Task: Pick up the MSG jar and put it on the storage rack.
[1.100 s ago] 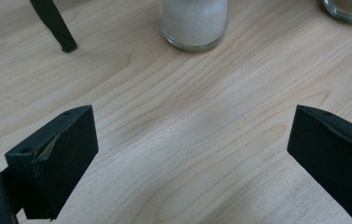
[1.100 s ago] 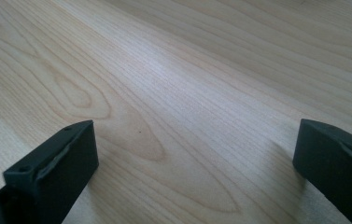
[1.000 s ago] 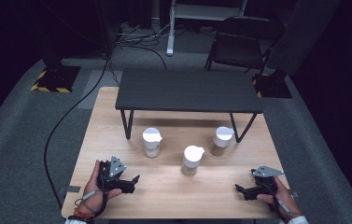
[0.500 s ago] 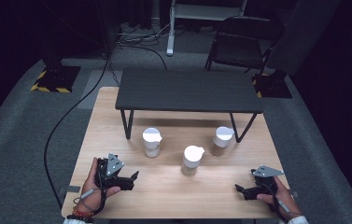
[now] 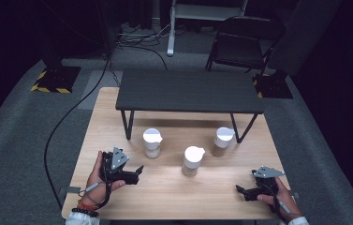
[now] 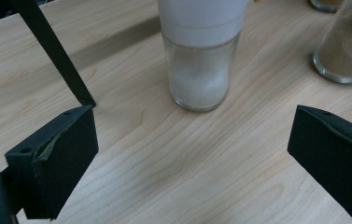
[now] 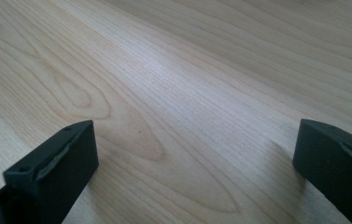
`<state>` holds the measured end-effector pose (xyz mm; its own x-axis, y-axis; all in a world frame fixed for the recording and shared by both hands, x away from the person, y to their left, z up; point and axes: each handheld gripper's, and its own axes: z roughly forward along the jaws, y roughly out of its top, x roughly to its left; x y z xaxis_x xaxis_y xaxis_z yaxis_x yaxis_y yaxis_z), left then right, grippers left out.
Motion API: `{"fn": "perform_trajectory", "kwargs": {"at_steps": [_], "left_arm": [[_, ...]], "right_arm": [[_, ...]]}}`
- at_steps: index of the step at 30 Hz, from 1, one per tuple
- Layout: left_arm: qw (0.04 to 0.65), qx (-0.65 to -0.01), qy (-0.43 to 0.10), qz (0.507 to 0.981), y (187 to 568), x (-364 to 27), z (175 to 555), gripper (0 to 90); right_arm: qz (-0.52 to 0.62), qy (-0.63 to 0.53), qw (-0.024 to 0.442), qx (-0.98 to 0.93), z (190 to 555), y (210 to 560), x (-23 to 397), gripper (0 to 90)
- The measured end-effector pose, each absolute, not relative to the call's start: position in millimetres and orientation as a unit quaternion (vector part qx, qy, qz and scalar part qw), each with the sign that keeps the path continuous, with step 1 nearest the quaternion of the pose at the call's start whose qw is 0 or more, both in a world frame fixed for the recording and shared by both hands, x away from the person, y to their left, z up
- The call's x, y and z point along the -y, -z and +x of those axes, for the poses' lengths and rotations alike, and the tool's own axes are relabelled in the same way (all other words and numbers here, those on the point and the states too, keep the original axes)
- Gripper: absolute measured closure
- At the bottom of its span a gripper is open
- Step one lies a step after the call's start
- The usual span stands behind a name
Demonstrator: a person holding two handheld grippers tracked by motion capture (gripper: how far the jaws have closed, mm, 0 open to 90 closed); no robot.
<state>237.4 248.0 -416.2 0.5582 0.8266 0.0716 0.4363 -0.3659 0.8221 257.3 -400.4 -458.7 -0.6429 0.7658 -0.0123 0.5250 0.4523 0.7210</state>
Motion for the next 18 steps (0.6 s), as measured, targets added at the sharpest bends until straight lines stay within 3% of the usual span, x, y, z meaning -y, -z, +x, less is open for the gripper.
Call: {"fn": "perform_trajectory", "kwargs": {"at_steps": [18], "left_arm": [[0.399,-0.401,-0.236,0.790,417,-225,279,1.8]], "right_arm": [[0.382,-0.353,0.169,-0.837,257,459,400,0.0]]}}
